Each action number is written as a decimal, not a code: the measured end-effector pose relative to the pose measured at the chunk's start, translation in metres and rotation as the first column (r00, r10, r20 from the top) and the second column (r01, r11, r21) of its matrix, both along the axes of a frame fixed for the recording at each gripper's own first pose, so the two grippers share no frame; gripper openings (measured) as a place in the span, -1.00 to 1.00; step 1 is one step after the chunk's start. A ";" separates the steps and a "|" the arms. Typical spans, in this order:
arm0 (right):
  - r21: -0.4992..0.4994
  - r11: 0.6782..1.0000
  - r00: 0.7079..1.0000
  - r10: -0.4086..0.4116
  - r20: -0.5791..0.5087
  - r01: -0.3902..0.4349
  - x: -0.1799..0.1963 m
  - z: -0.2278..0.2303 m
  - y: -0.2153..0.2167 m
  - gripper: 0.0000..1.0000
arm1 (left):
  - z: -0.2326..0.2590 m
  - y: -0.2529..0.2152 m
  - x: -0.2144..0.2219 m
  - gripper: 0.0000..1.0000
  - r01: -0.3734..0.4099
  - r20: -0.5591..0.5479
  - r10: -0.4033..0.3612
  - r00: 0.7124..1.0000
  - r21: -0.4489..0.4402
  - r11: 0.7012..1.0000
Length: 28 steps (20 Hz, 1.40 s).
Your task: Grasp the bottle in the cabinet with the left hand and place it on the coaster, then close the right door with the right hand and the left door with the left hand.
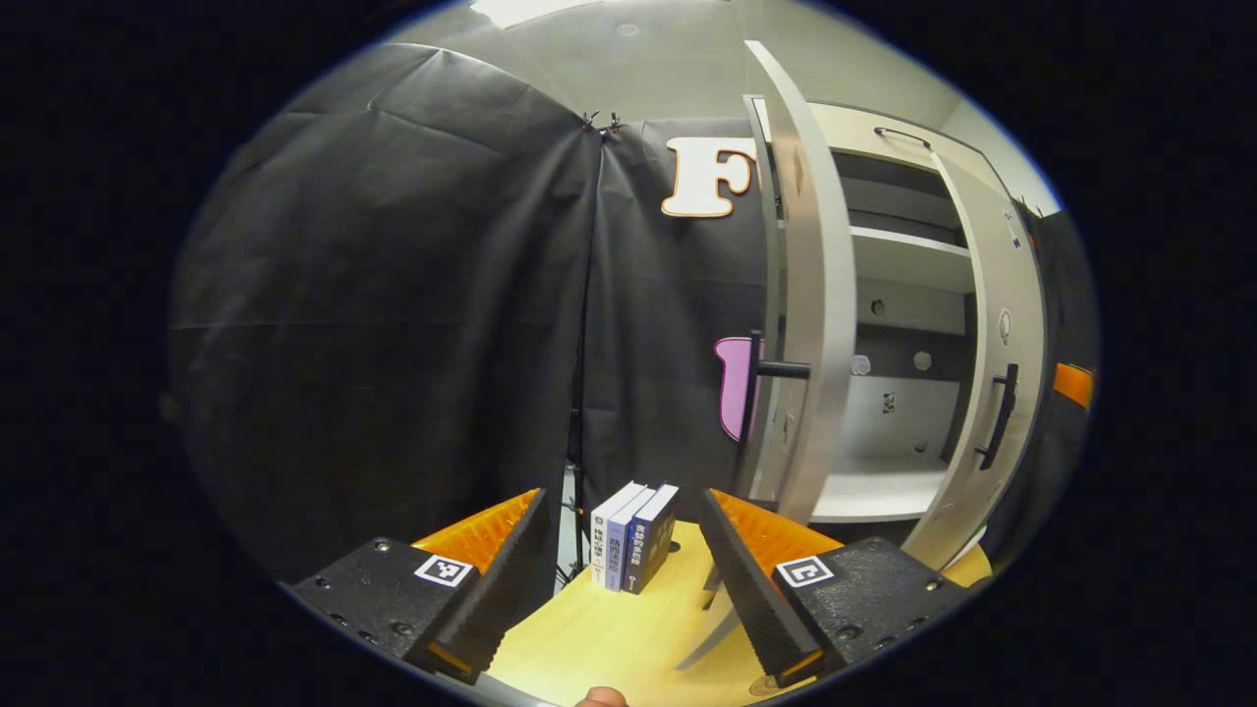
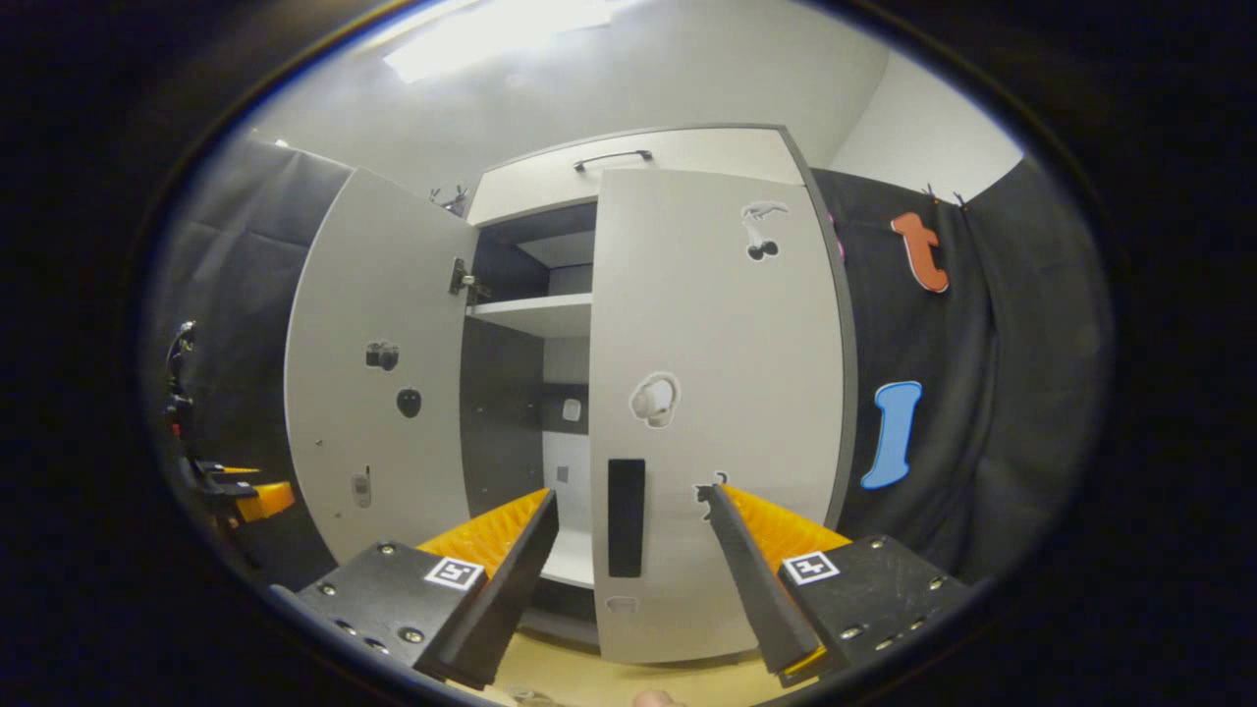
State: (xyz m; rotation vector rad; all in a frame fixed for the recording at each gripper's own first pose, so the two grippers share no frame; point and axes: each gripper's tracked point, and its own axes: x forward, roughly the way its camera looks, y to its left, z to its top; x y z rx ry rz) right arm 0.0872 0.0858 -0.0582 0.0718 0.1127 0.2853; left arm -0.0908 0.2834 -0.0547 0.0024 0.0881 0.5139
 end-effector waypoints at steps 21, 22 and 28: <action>0.003 0.994 0.994 -0.108 -0.024 0.108 -0.018 -0.009 -0.042 0.90 | -0.005 -0.044 0.036 0.70 0.205 -0.027 -0.205 0.978 -0.012 0.979; 0.001 0.994 0.994 -0.110 -0.025 0.111 -0.019 -0.010 -0.043 0.90 | -0.005 -0.049 0.038 0.70 0.214 -0.028 -0.215 0.976 -0.013 0.977; -0.012 0.992 0.991 -0.126 -0.034 0.126 -0.024 -0.013 -0.051 0.90 | -0.012 -0.100 0.055 0.80 0.338 -0.025 -0.338 0.941 -0.024 0.941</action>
